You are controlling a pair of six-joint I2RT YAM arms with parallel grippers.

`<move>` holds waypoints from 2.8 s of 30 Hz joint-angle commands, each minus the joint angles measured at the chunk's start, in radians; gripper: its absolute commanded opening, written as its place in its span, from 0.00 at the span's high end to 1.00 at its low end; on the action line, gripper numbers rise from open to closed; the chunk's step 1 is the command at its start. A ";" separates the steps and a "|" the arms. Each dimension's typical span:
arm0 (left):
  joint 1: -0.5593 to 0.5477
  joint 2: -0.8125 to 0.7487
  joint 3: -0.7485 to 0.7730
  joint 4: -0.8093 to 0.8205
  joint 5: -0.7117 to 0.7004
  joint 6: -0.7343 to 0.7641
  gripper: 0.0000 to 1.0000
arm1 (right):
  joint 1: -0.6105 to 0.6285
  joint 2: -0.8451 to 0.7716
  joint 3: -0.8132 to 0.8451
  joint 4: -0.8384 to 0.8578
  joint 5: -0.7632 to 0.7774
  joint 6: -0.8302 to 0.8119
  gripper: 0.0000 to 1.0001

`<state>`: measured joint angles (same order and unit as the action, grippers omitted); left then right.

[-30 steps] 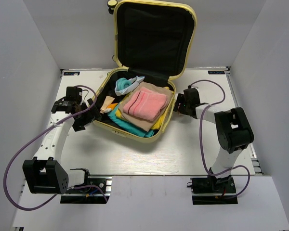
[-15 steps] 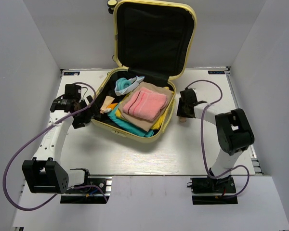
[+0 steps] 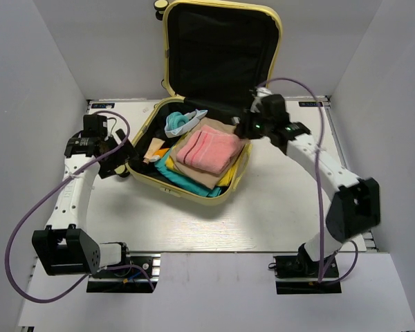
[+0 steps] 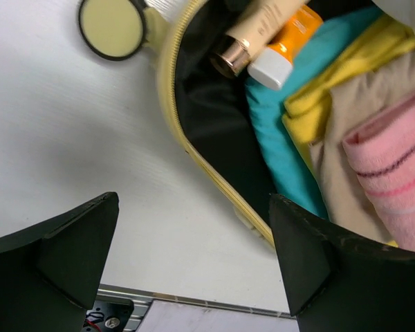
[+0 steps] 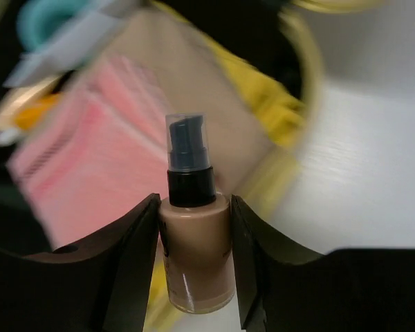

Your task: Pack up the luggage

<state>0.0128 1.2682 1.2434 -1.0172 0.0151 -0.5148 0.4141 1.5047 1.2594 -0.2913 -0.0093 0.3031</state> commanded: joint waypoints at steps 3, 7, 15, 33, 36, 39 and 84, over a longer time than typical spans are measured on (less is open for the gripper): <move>0.079 0.020 0.025 -0.003 0.023 -0.021 0.00 | 0.182 0.298 0.370 -0.003 -0.346 0.005 1.00; 0.125 0.037 0.015 -0.009 0.039 -0.024 0.00 | 0.267 0.613 0.656 -0.043 -0.304 0.011 1.00; 0.136 0.072 -0.035 0.092 0.115 -0.019 0.00 | 0.336 0.894 1.043 0.153 -0.336 0.194 0.56; 0.136 0.161 -0.021 0.112 0.137 -0.007 0.00 | 0.028 0.473 0.900 -0.083 0.217 -0.229 0.10; 0.136 0.172 -0.030 0.115 0.146 -0.008 0.00 | -0.050 0.459 0.914 0.001 0.304 -0.355 0.10; 0.136 0.184 -0.038 0.150 0.172 -0.013 0.00 | -0.118 0.468 0.954 0.073 0.339 -0.400 0.10; 0.084 -0.011 0.174 -0.182 -0.203 -0.115 0.00 | -0.120 -0.339 -0.075 0.244 -0.563 -0.461 1.00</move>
<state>0.0395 1.4303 1.3434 -1.0248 0.0120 -0.5686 0.2611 1.2713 1.2469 0.0086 -0.3614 -0.2977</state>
